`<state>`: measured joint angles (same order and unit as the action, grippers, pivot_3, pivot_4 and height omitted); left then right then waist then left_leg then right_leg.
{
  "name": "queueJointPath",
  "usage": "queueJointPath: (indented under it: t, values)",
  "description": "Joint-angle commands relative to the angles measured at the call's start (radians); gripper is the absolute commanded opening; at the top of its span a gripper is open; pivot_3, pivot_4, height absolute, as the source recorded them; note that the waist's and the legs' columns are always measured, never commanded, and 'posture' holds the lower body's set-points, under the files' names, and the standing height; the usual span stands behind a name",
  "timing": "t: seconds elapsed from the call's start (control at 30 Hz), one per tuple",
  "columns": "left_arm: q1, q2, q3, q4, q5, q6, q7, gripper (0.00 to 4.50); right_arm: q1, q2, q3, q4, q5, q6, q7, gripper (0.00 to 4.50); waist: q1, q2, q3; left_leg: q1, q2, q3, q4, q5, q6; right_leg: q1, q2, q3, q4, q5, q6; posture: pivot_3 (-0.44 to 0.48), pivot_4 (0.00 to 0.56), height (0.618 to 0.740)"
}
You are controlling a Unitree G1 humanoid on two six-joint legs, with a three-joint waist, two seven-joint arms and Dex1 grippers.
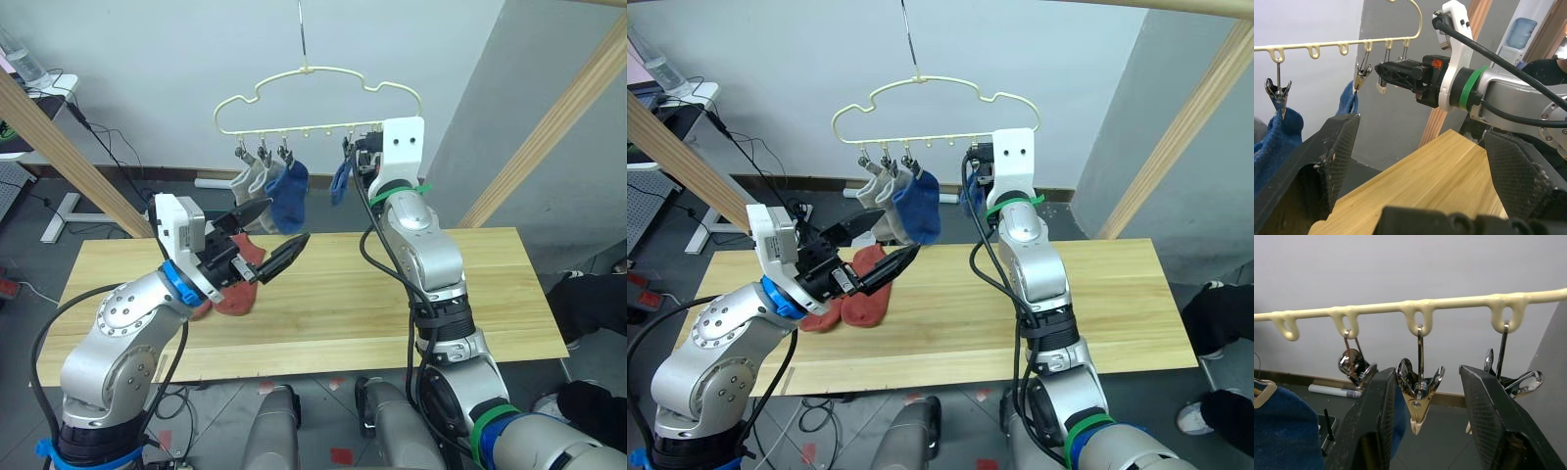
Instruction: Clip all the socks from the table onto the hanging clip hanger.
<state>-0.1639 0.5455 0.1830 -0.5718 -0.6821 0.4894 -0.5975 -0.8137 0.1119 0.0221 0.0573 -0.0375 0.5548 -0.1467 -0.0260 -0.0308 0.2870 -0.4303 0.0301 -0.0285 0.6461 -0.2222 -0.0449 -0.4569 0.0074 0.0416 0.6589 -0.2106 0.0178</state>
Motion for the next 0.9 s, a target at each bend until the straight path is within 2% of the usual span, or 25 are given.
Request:
queueJointPath:
  t: [0.03,0.2,0.3,0.4,0.47,0.73,0.9]
  values:
    - [-0.004,-0.006,-0.001,-0.017,0.000,-0.014,0.007,4.50,-0.034,0.011,-0.004,-0.016,0.004,-0.026,-0.007,2.14,0.000,0.000,0.000,0.000,0.000,0.000,0.000,0.000,0.000,0.000,0.000,0.000,0.000,0.000,0.000,0.085,0.257,0.740]
    - [-0.009,-0.011,-0.007,-0.014,0.012,-0.022,0.011,4.50,-0.038,0.044,-0.024,-0.017,0.040,-0.012,-0.008,2.14,0.000,0.000,0.000,0.000,0.000,0.000,0.000,0.000,0.000,0.000,0.000,0.000,0.000,0.000,-0.001,0.087,0.255,0.740]
    - [-0.002,-0.013,-0.010,-0.024,0.009,-0.019,0.015,4.50,-0.046,0.054,-0.028,-0.016,0.052,-0.010,-0.015,1.51,0.000,0.000,0.000,0.000,0.000,0.000,0.000,0.000,0.000,0.000,0.000,0.000,0.000,0.001,-0.001,0.088,0.254,0.740]
    - [0.002,-0.012,-0.012,-0.028,0.007,-0.019,0.020,4.50,-0.048,0.051,-0.026,-0.020,0.056,-0.011,-0.017,0.54,0.000,0.000,0.000,0.000,0.000,0.000,0.000,0.000,0.000,0.000,0.000,0.000,0.000,0.001,-0.001,0.088,0.255,0.740]
    - [0.001,-0.012,-0.013,-0.029,0.006,-0.019,0.023,4.50,-0.048,0.049,-0.023,-0.023,0.059,-0.011,-0.020,0.14,0.000,0.000,0.000,0.000,0.000,0.000,0.000,0.000,0.000,0.000,0.000,0.000,0.000,0.001,-0.001,0.088,0.255,0.740]
    - [0.005,-0.013,-0.019,-0.034,0.006,-0.018,0.027,4.50,-0.040,0.034,-0.007,-0.034,0.062,-0.006,-0.006,0.13,0.000,0.000,0.000,0.000,0.000,0.000,0.000,0.000,0.000,0.000,0.000,0.000,0.000,0.001,-0.001,0.083,0.264,0.740]
    - [0.034,0.002,-0.018,-0.026,0.013,-0.012,0.011,4.50,-0.054,-0.064,-0.025,-0.078,0.167,0.134,0.179,0.13,0.000,0.000,0.000,0.000,0.000,0.000,0.000,0.000,0.000,0.000,0.000,0.000,0.000,0.001,-0.001,0.077,0.270,0.740]
